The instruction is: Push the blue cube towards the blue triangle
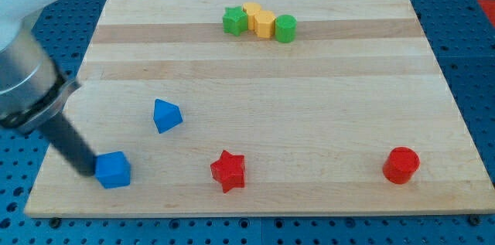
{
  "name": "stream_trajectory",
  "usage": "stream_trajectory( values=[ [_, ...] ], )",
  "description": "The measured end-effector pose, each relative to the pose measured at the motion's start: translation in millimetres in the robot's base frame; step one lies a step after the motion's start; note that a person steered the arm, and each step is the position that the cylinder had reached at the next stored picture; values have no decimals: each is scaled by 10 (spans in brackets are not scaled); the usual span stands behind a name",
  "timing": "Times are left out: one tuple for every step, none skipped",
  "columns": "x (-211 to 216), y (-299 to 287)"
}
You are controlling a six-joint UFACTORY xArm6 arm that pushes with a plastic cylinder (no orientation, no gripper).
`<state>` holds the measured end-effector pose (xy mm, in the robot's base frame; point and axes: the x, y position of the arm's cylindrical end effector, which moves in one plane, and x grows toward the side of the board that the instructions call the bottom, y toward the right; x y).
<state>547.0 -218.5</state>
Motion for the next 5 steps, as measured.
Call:
stream_trajectory(
  values=[
    [-660,285],
    [-880,414],
    [-880,344],
    [-817,-212],
    [-645,-658]
  ],
)
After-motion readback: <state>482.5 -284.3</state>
